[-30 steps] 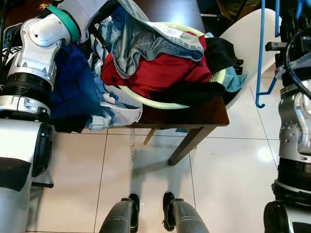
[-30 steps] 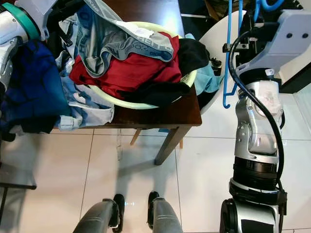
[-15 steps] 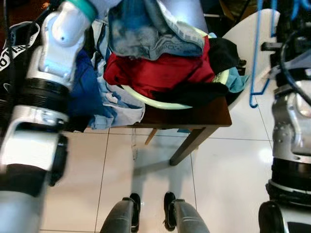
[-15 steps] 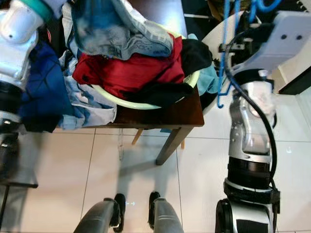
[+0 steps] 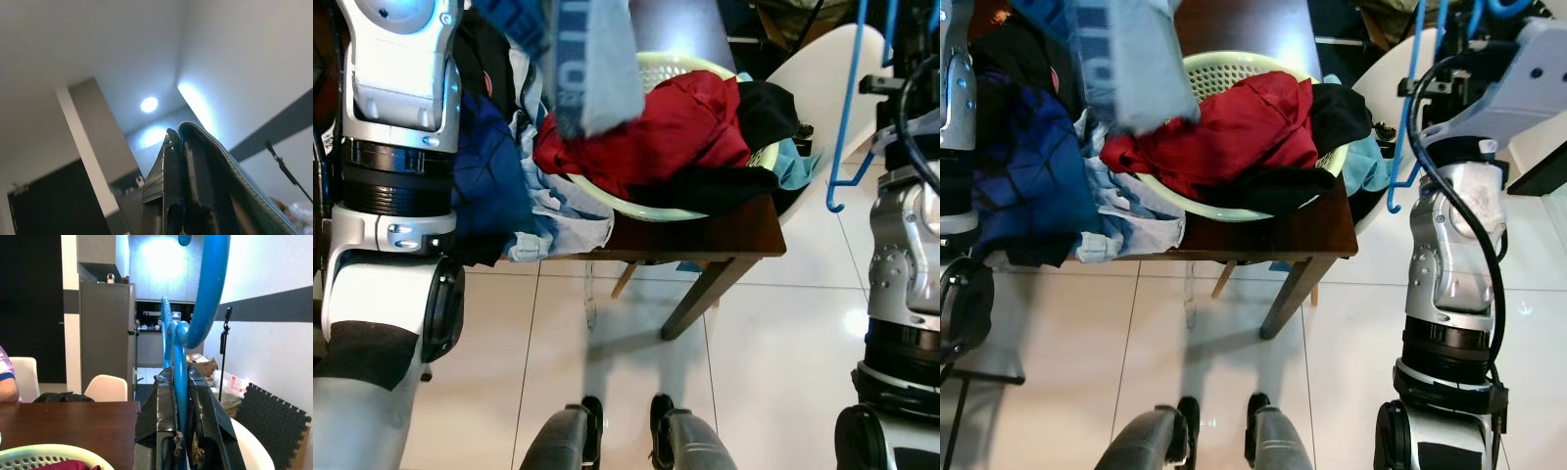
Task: Hang hanger
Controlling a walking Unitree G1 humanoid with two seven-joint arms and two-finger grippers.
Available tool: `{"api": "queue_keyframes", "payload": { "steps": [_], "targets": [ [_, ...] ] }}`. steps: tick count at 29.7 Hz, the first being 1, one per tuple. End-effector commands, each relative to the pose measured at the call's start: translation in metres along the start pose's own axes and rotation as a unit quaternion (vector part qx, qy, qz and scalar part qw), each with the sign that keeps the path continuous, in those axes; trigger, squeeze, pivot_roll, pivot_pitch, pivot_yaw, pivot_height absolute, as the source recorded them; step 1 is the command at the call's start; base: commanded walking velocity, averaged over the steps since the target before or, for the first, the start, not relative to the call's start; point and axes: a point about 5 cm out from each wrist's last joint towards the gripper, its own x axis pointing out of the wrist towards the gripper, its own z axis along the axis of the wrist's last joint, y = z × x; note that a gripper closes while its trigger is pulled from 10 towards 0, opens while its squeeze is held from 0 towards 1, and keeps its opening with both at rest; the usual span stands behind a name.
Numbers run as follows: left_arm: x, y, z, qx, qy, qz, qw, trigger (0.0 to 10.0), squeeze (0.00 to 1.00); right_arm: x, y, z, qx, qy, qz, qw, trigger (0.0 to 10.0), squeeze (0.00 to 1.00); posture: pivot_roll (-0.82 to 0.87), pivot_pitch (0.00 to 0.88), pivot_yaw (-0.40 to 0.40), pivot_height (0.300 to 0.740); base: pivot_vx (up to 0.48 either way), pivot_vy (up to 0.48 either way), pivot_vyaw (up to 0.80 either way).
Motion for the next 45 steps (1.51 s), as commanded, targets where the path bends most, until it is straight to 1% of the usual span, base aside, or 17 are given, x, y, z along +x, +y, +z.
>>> {"api": "queue_keyframes", "payload": {
  "steps": [1,2,3,5,6,11,14,24,29,31,33,35,38,40,41,44,45],
  "targets": [
    [-0.005,-0.003,-0.005,-0.031,0.03,0.0,0.999,10.0,0.0,-0.002,-0.006,0.006,-0.006,-0.017,-0.012,1.0,10.0,0.0,-0.03,0.061,0.061,0.74,0.0,0.0,0.0],
    [-0.012,-0.006,-0.013,-0.088,0.068,0.006,0.994,10.0,0.0,-0.001,-0.009,0.007,-0.005,-0.016,-0.02,1.0,10.0,0.0,-0.02,0.042,0.057,0.74,0.0,0.0,0.0],
    [-0.012,-0.006,-0.013,-0.088,0.068,0.006,0.994,10.0,0.0,-0.001,-0.009,0.007,-0.005,-0.016,-0.02,1.0,10.0,0.0,-0.02,0.042,0.057,0.74,0.0,0.0,0.0],
    [-0.018,-0.009,-0.017,-0.147,0.085,0.003,0.985,10.0,0.0,0.001,-0.016,0.006,0.0,-0.015,-0.034,0.999,10.0,0.0,-0.03,0.039,0.055,0.74,0.0,0.0,-0.8],
    [-0.019,-0.01,-0.017,-0.156,0.081,0.0,0.985,10.0,0.0,0.002,-0.017,0.006,0.003,-0.014,-0.037,0.999,10.0,0.0,-0.03,0.039,0.055,0.74,0.0,0.0,-0.8],
    [-0.009,-0.009,-0.02,-0.151,0.076,-0.009,0.986,10.0,0.0,0.003,-0.018,0.005,0.002,-0.014,-0.04,0.999,10.0,0.0,-0.03,0.039,0.056,0.74,0.0,0.0,-0.8],
    [-0.005,-0.007,-0.022,-0.155,0.093,-0.006,0.984,10.0,0.0,0.001,-0.019,0.004,0.0,-0.011,-0.04,0.999,10.0,0.0,-0.04,0.041,0.059,0.74,0.0,0.0,-0.8],
    [-0.016,-0.014,-0.033,-0.177,0.142,-0.01,0.974,10.0,0.0,-0.002,-0.021,0.0,-0.004,0.0,-0.038,0.999,10.0,0.0,-0.05,0.053,0.064,0.74,0.0,0.0,-0.8],
    [-0.033,-0.024,-0.046,-0.185,0.177,-0.012,0.967,10.0,0.0,-0.006,-0.018,-0.008,-0.004,0.017,-0.032,0.999,10.0,0.0,-0.06,0.064,0.06,0.74,0.0,0.0,-0.8],
    [-0.051,-0.03,-0.055,-0.186,0.206,-0.014,0.961,10.0,0.0,-0.01,-0.015,-0.013,-0.003,0.029,-0.026,0.999,10.0,0.0,-0.06,0.071,0.056,0.74,0.0,0.0,-0.8],
    [-0.051,-0.03,-0.055,-0.186,0.206,-0.014,0.961,10.0,0.0,-0.01,-0.015,-0.013,-0.003,0.029,-0.026,0.999,10.0,0.0,-0.06,0.071,0.056,0.74,0.0,0.0,-0.8],
    [-0.065,-0.034,-0.06,-0.185,0.234,-0.017,0.954,10.0,0.0,-0.014,-0.009,-0.017,0.005,0.04,-0.019,0.999,10.0,0.0,-0.05,0.085,0.051,0.74,0.0,0.0,-0.8],
    [-0.073,-0.037,-0.061,-0.185,0.247,-0.02,0.951,10.0,0.0,-0.015,-0.005,-0.019,0.009,0.043,-0.014,0.999,10.0,0.0,-0.05,0.086,0.05,0.74,0.0,0.0,-0.8],
    [-0.088,-0.04,-0.066,-0.182,0.275,-0.024,0.944,10.0,0.0,-0.016,0.003,-0.02,0.017,0.049,-0.005,0.999,10.0,0.0,-0.05,0.093,0.048,0.74,0.0,0.0,-0.8],
    [-0.088,-0.04,-0.066,-0.182,0.275,-0.024,0.944,10.0,0.0,-0.016,0.003,-0.02,0.017,0.049,-0.005,0.999,10.0,0.0,-0.05,0.093,0.048,0.74,0.0,0.0,-0.8],
    [-0.117,-0.047,-0.076,-0.179,0.321,-0.034,0.929,10.0,0.0,-0.023,0.018,-0.029,0.036,0.068,0.012,0.997,10.0,0.0,-0.06,0.095,0.044,0.74,0.0,0.0,-0.8],
    [-0.117,-0.047,-0.076,-0.179,0.321,-0.034,0.929,10.0,0.0,-0.023,0.018,-0.029,0.036,0.068,0.012,0.997,10.0,0.0,-0.06,0.095,0.044,0.74,0.0,0.0,-0.8]
  ]
}}
